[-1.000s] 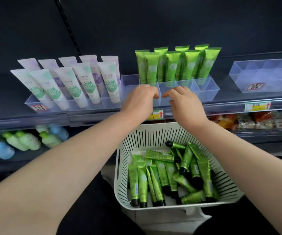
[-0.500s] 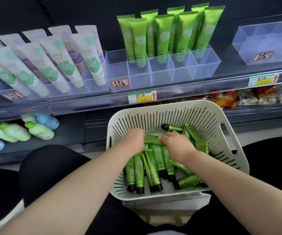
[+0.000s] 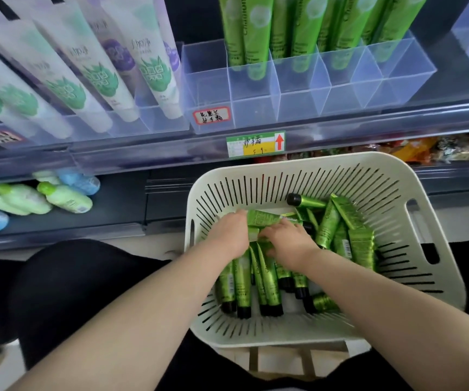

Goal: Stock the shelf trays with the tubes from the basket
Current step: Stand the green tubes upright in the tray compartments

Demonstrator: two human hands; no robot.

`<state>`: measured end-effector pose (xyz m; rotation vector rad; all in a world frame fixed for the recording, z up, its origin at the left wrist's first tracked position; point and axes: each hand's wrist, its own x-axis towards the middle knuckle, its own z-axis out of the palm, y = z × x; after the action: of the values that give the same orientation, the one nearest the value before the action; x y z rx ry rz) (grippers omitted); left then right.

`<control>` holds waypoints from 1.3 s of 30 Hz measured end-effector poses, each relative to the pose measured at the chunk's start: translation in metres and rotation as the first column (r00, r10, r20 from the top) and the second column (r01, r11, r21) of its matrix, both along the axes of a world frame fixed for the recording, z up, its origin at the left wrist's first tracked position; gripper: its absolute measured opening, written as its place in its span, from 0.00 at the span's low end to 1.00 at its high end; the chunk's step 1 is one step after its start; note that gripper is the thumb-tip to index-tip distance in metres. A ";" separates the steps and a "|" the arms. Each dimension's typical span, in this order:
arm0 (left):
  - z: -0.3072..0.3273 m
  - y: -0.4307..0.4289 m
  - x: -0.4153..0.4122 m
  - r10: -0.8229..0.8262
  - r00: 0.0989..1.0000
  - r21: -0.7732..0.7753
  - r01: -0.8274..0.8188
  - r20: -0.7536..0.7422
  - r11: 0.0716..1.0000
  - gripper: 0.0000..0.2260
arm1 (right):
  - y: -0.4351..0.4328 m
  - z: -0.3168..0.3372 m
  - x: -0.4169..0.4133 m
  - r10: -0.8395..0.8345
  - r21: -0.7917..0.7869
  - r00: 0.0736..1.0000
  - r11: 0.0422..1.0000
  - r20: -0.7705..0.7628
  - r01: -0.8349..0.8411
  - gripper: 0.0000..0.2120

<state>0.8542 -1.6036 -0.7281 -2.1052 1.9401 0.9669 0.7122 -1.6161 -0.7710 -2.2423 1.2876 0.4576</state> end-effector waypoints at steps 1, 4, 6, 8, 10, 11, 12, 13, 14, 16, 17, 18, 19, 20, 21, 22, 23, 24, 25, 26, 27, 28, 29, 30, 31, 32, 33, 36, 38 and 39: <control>-0.001 0.000 -0.001 -0.009 1.000 0.003 0.009 0.007 1.000 0.22 | 0.000 0.003 -0.001 -0.019 -0.006 1.000 1.000 0.019 0.019 0.20; -0.004 -0.001 -0.003 -0.018 1.000 0.014 0.017 0.026 1.000 0.22 | -0.001 0.016 -0.008 -0.073 0.008 0.994 0.997 0.083 0.072 0.17; -0.007 -0.001 -0.004 -0.010 1.000 0.023 0.009 0.025 1.000 0.20 | -0.003 0.029 -0.018 -0.159 0.116 0.976 0.983 0.147 0.142 0.13; -0.011 -0.002 -0.006 -0.012 0.999 0.031 0.011 0.032 0.999 0.18 | -0.005 0.046 -0.031 -0.221 0.184 0.955 0.965 0.195 0.186 0.11; -0.016 -0.003 -0.010 -0.024 0.998 0.050 0.021 0.053 0.999 0.16 | -0.007 0.063 -0.044 -0.263 0.154 0.933 0.961 0.245 0.230 0.12; -0.018 -0.003 -0.012 -0.029 0.997 0.067 0.025 0.068 0.997 0.16 | -0.009 0.071 -0.050 -0.277 0.117 0.920 0.960 0.277 0.254 0.12; -0.020 -0.003 -0.015 -0.030 0.996 0.084 0.023 0.080 0.996 0.16 | -0.010 0.078 -0.055 -0.286 0.078 0.906 0.958 0.311 0.276 0.11; -0.023 -0.003 -0.018 -0.028 0.996 0.101 0.019 0.089 0.995 0.17 | -0.011 0.084 -0.059 -0.285 0.037 0.897 0.956 0.338 0.290 0.09; -0.025 -0.002 -0.021 -0.026 0.995 0.111 0.016 0.094 0.994 0.17 | -0.011 0.088 -0.062 -0.274 -0.011 0.892 0.955 0.359 0.297 0.08; -0.028 0.001 -0.026 -0.028 0.995 0.108 0.017 0.097 0.994 0.18 | -0.009 0.088 -0.068 -0.245 -0.110 0.886 0.944 0.393 0.310 0.07; -0.030 0.003 -0.029 -0.029 0.995 0.102 0.019 0.100 0.995 0.18 | -0.007 0.086 -0.070 -0.244 -0.136 0.879 0.937 0.409 0.323 0.08; -0.031 0.005 -0.031 -0.031 0.994 0.092 0.021 0.104 0.996 0.18 | -0.005 0.082 -0.071 -0.246 -0.152 0.873 0.930 0.422 0.336 0.08; -0.032 0.007 -0.032 -0.035 0.993 0.085 0.026 0.111 0.996 0.17 | -0.003 0.079 -0.072 -0.245 -0.168 0.869 0.924 0.429 0.344 0.08; -0.033 0.009 -0.033 -0.039 0.992 0.080 0.030 0.119 0.996 0.17 | -0.002 0.075 -0.073 -0.243 -0.182 0.868 0.920 0.433 0.348 0.08; -0.033 0.009 -0.034 -0.036 0.992 0.081 0.026 0.123 0.996 0.15 | -0.001 0.071 -0.073 -0.239 -0.195 0.868 0.916 0.436 0.350 0.08; -0.034 0.008 -0.034 -0.028 0.992 0.090 0.017 0.120 0.996 0.14 | -0.001 0.070 -0.072 -0.236 -0.206 0.868 0.913 0.438 0.352 0.08; -0.033 0.006 -0.032 -0.020 0.993 0.105 0.008 0.114 0.994 0.13 | -0.001 0.069 -0.071 -0.233 -0.215 0.868 0.911 0.439 0.353 0.09; -0.032 0.005 -0.031 -0.012 0.994 0.119 -0.001 0.106 0.993 0.12 | -0.001 0.069 -0.070 -0.230 -0.218 0.869 0.911 0.439 0.351 0.09; -0.030 0.003 -0.029 -0.005 0.995 0.132 -0.007 0.096 0.991 0.11 | -0.001 0.069 -0.070 -0.230 -0.213 0.868 0.912 0.439 0.350 0.09; -0.028 0.002 -0.026 0.004 0.996 0.138 -0.015 0.084 0.990 0.10 | -0.001 0.069 -0.069 -0.231 -0.205 0.868 0.915 0.439 0.347 0.09; -0.025 0.003 -0.025 0.013 0.998 0.136 -0.021 0.064 0.991 0.09 | -0.001 0.071 -0.069 -0.231 -0.197 0.869 0.918 0.438 0.343 0.08; -0.022 0.004 -0.023 0.015 0.999 0.121 -0.020 0.042 0.992 0.08 | 0.000 0.072 -0.069 -0.227 -0.194 0.870 0.921 0.438 0.337 0.08; -0.018 0.007 -0.021 0.015 1.000 0.098 -0.017 0.020 0.995 0.07 | 0.002 0.074 -0.068 -0.221 -0.194 0.871 0.923 0.440 0.332 0.08; -0.014 0.009 -0.019 0.015 1.000 0.062 -0.015 0.001 0.998 0.07 | 0.003 0.077 -0.068 -0.213 -0.198 0.870 0.924 0.444 0.328 0.08; -0.007 0.011 -0.018 0.021 1.000 0.016 -0.021 -0.023 1.000 0.07 | 0.004 0.081 -0.067 -0.204 -0.209 0.867 0.922 0.455 0.326 0.08; 0.002 0.013 -0.017 0.029 0.998 -0.037 -0.030 -0.050 0.999 0.07 | 0.005 0.086 -0.066 -0.198 -0.223 0.862 0.917 0.467 0.331 0.08; 0.012 0.015 -0.017 0.033 0.997 -0.095 -0.040 -0.075 0.995 0.07 | 0.006 0.091 -0.066 -0.195 -0.236 0.856 0.910 0.479 0.340 0.08; 0.048 0.015 -0.014 0.018 0.996 -0.281 -0.041 -0.083 0.959 0.06 | 0.008 0.111 -0.064 -0.177 -0.285 0.841 0.888 0.512 0.361 0.08; 0.078 0.012 -0.012 0.022 0.996 -0.385 -0.053 -0.086 0.921 0.06 | 0.008 0.128 -0.064 -0.160 -0.321 0.836 0.872 0.524 0.368 0.08; 0.093 0.011 -0.010 0.024 0.995 -0.440 -0.063 -0.093 0.896 0.06 | 0.007 0.138 -0.064 -0.149 -0.342 0.833 0.863 0.532 0.372 0.08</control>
<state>0.8438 -1.5926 -0.6350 -2.3781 2.3507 0.6744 0.6484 -1.6091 -0.6329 -2.2437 1.4834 -0.5377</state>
